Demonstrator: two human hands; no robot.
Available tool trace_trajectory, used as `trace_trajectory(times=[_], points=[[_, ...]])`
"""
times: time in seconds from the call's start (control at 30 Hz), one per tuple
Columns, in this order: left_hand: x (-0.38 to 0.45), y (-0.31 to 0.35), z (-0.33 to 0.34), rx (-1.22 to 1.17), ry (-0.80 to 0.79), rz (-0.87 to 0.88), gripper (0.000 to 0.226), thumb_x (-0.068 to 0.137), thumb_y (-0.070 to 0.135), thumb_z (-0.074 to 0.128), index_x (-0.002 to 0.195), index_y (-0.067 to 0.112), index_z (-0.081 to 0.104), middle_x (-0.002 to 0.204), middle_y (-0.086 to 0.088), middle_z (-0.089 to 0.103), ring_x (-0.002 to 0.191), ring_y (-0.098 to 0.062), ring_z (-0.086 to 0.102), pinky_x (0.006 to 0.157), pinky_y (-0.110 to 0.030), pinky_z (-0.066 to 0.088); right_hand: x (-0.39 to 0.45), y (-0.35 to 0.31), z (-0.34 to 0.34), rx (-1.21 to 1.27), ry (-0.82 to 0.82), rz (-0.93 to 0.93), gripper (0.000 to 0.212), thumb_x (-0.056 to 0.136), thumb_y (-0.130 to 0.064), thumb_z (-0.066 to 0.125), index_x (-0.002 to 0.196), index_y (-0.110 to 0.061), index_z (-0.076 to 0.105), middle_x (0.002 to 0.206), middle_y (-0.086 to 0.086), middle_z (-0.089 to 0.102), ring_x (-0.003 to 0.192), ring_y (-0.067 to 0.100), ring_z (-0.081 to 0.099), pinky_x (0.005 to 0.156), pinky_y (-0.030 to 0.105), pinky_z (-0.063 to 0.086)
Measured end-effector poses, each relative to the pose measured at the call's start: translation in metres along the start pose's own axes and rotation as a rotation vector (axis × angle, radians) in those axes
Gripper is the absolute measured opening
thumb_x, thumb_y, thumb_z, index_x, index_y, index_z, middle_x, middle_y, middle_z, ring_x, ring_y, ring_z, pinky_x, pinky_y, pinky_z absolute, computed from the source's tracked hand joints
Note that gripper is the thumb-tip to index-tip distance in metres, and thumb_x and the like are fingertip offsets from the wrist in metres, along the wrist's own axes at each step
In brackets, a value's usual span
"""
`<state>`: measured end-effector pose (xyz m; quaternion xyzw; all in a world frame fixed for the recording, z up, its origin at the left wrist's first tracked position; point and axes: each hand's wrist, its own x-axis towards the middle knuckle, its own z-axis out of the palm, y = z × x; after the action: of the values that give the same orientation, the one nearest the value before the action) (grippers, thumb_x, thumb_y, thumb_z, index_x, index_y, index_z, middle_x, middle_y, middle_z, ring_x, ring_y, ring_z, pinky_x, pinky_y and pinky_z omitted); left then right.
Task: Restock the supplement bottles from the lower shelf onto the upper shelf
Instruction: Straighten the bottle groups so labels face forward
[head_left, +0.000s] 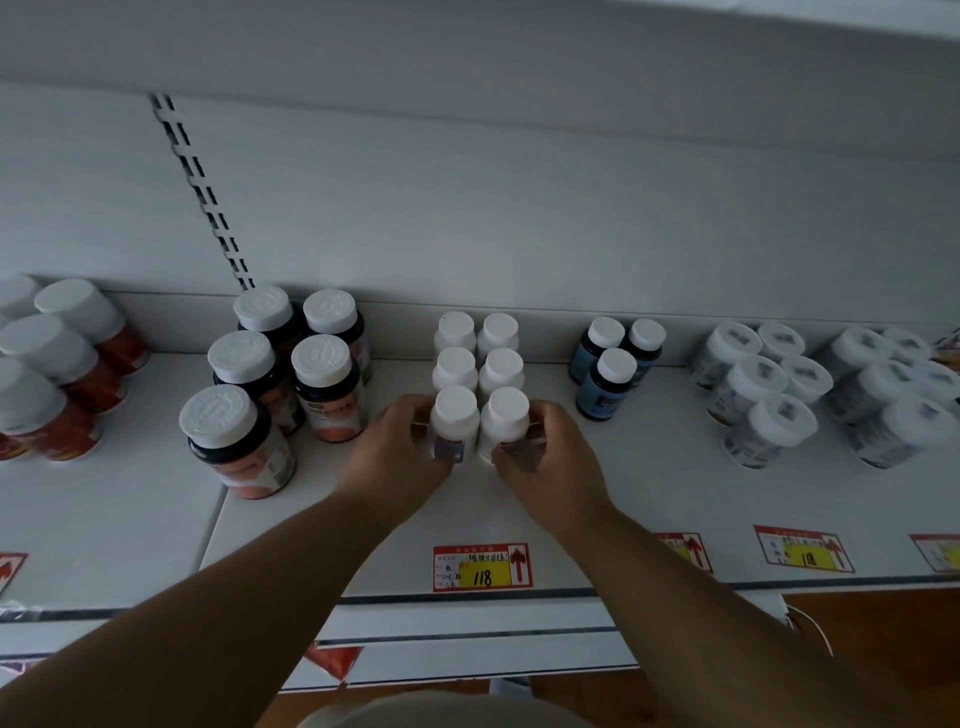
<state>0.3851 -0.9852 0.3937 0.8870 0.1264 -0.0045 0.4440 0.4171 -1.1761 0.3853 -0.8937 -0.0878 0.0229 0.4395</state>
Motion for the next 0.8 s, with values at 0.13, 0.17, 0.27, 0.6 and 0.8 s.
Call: trace_trajectory(times=[0.13, 0.17, 0.27, 0.6, 0.8], points=[[0.003, 0.003, -0.002, 0.086, 0.022, 0.042, 0.051, 0.081, 0.033, 0.078, 0.124, 0.026, 0.053, 0.115, 0.008, 0.063, 0.1, -0.01, 0.059, 0.081, -0.026, 0.045, 0.002, 0.0, -0.002, -0.03, -0.009, 0.009, 0.049, 0.08, -0.031, 0.078, 0.122, -0.024, 0.052, 0.113, -0.008, 0.064, 0.102, 0.011, 0.061, 0.084, 0.029, 0.049], [0.003, 0.003, -0.001, 0.095, 0.023, 0.038, 0.051, 0.08, 0.034, 0.079, 0.124, 0.026, 0.053, 0.113, 0.009, 0.062, 0.099, -0.01, 0.058, 0.081, -0.026, 0.044, 0.003, 0.0, -0.002, -0.031, -0.005, 0.014, 0.049, 0.08, -0.032, 0.078, 0.121, -0.025, 0.052, 0.113, -0.008, 0.064, 0.101, 0.011, 0.061, 0.084, 0.028, 0.049], [0.003, 0.004, 0.001, 0.082, 0.042, 0.029, 0.049, 0.079, 0.037, 0.08, 0.118, 0.028, 0.052, 0.111, 0.01, 0.062, 0.098, -0.01, 0.059, 0.078, -0.026, 0.045, 0.005, 0.0, 0.0, -0.039, 0.004, 0.022, 0.049, 0.079, -0.034, 0.079, 0.119, -0.026, 0.051, 0.111, -0.008, 0.065, 0.099, 0.01, 0.061, 0.081, 0.027, 0.048], [0.004, 0.003, 0.001, 0.084, 0.044, 0.053, 0.049, 0.078, 0.039, 0.08, 0.116, 0.027, 0.051, 0.113, 0.007, 0.063, 0.097, -0.01, 0.059, 0.078, -0.026, 0.045, 0.006, -0.004, 0.001, -0.067, 0.01, 0.041, 0.05, 0.077, -0.037, 0.08, 0.116, -0.025, 0.051, 0.108, -0.006, 0.066, 0.096, 0.012, 0.063, 0.08, 0.031, 0.051], [-0.007, -0.004, -0.001, 0.085, 0.044, 0.061, 0.055, 0.076, 0.034, 0.082, 0.12, 0.023, 0.05, 0.114, 0.002, 0.061, 0.096, -0.012, 0.059, 0.078, -0.026, 0.046, -0.011, -0.008, 0.004, -0.106, 0.076, 0.069, 0.064, 0.078, -0.042, 0.079, 0.129, -0.021, 0.047, 0.121, -0.003, 0.056, 0.106, 0.012, 0.055, 0.081, 0.024, 0.04]])
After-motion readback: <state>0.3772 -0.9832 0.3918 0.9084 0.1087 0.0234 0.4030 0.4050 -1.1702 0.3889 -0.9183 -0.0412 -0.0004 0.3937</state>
